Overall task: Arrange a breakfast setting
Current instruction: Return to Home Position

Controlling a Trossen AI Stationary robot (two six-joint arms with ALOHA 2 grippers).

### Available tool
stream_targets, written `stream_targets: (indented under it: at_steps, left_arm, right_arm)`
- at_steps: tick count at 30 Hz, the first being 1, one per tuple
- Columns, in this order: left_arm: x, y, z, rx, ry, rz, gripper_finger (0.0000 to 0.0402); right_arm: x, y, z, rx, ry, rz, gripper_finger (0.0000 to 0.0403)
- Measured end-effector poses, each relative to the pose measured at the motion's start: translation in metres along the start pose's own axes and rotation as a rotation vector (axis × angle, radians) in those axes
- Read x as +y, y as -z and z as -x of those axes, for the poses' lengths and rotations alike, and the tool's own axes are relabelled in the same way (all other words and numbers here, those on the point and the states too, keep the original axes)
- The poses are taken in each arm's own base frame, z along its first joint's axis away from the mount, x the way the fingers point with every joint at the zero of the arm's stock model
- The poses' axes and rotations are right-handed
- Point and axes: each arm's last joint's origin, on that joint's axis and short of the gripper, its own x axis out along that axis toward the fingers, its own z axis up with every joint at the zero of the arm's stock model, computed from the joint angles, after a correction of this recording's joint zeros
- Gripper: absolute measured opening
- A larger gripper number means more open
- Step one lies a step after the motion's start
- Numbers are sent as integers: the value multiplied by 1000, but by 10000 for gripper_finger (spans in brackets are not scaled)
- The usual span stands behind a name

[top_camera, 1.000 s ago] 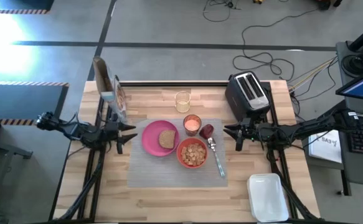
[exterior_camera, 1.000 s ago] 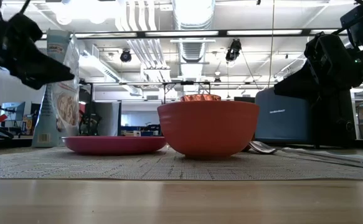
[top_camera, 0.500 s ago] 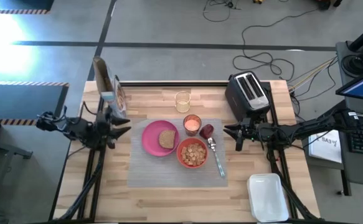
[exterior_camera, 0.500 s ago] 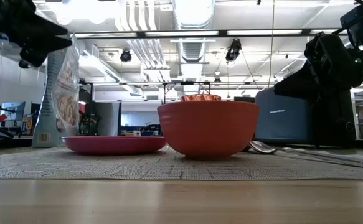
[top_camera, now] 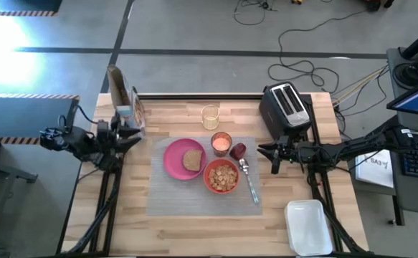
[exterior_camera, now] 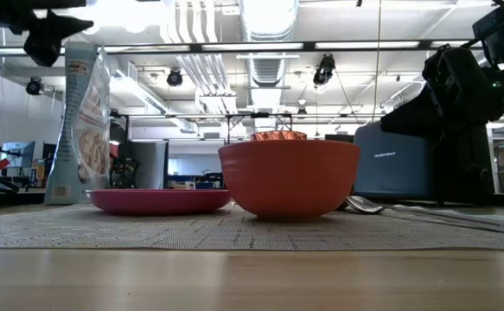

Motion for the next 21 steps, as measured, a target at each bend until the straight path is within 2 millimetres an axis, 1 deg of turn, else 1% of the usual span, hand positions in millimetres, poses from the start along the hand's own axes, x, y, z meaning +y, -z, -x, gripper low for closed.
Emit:
stream_targets:
  at_steps: [9,21]
  left_arm:
    - [1,-38,15,-95,24,66,155]
    - [8,-90,44,-241,60,167,155]
  right_arm:
    - [0,0,0,0,0,0,86]
    - [0,0,0,0,0,0,86]
